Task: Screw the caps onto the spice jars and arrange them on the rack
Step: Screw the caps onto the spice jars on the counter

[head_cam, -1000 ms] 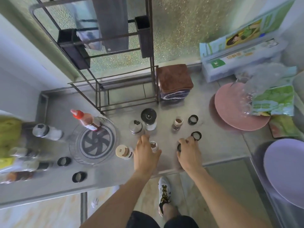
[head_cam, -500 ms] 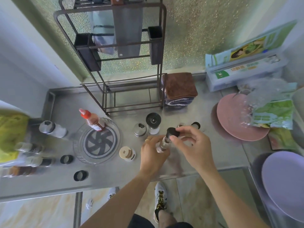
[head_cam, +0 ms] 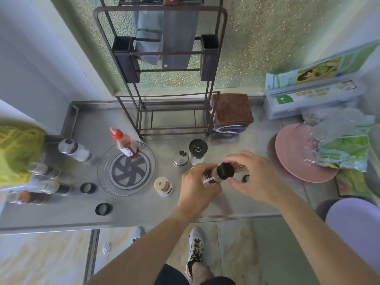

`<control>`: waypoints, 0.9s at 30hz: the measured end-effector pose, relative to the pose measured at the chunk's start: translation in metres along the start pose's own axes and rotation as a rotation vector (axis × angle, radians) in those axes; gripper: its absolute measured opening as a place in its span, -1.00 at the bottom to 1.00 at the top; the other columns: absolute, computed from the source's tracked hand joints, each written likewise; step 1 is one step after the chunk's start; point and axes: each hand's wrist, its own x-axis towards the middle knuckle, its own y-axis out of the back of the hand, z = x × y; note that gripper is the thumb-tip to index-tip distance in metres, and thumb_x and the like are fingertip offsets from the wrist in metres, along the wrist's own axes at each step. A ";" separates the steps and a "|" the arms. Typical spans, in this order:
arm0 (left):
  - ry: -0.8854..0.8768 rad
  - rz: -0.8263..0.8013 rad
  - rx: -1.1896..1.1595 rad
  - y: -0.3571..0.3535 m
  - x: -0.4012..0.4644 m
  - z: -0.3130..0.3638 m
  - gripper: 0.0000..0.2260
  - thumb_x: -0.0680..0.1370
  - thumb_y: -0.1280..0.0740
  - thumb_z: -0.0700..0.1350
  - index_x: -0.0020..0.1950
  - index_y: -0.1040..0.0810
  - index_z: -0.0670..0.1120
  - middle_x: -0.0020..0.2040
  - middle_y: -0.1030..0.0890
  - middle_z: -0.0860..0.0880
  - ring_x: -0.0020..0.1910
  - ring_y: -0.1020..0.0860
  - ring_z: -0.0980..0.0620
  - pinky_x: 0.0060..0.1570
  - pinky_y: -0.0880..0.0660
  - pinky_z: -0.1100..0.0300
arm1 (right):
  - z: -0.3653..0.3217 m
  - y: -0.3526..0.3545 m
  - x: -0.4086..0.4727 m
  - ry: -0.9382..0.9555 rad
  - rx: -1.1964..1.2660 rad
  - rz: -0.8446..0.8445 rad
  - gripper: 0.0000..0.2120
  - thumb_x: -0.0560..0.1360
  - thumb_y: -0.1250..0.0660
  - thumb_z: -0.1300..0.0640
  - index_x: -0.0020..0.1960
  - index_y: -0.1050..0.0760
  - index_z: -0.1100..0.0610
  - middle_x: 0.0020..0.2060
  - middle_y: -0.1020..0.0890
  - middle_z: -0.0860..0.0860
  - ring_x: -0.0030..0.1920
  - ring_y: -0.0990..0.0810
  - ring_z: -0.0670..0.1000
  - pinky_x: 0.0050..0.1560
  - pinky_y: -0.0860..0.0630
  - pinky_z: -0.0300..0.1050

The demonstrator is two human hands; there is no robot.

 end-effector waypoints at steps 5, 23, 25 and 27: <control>-0.056 -0.049 0.059 0.004 0.000 0.000 -0.63 0.32 -0.53 -0.15 0.09 -0.64 0.07 -0.03 -0.68 0.14 -0.08 -0.62 0.19 -0.06 -0.55 0.30 | -0.011 0.003 0.004 -0.088 -0.271 -0.027 -0.64 0.34 -0.45 -0.24 -0.10 -0.66 0.04 -0.25 -0.69 -0.08 -0.26 -0.66 -0.06 -0.14 -0.63 -0.05; -0.117 -0.100 0.104 -0.004 0.007 0.013 -0.60 0.30 -0.52 -0.13 0.12 -0.65 0.04 0.00 -0.68 0.09 -0.07 -0.62 0.14 -0.04 -0.50 0.34 | -0.016 0.012 0.009 -0.229 -0.305 -0.172 -0.61 0.33 -0.41 -0.29 -0.01 -0.54 -0.05 -0.18 -0.68 -0.04 -0.15 -0.63 0.11 -0.12 -0.56 0.02; -0.124 -0.102 0.118 -0.006 0.006 0.013 -0.59 0.29 -0.52 -0.16 0.12 -0.64 0.04 0.00 -0.68 0.08 -0.07 -0.62 0.12 -0.02 -0.52 0.27 | -0.013 0.009 0.008 -0.223 -0.332 -0.176 -0.70 0.35 -0.39 -0.28 -0.10 -0.52 -0.09 -0.17 -0.68 0.01 -0.11 -0.63 0.14 -0.16 -0.52 0.00; -0.140 -0.103 0.127 -0.008 0.006 0.010 -0.60 0.30 -0.52 -0.16 0.11 -0.64 0.05 -0.01 -0.68 0.08 -0.08 -0.62 0.11 -0.04 -0.54 0.24 | -0.012 0.009 0.007 -0.263 -0.378 -0.130 -0.57 0.35 -0.25 -0.41 -0.26 -0.48 -0.03 -0.28 -0.64 0.02 -0.19 -0.60 0.14 -0.23 -0.48 0.00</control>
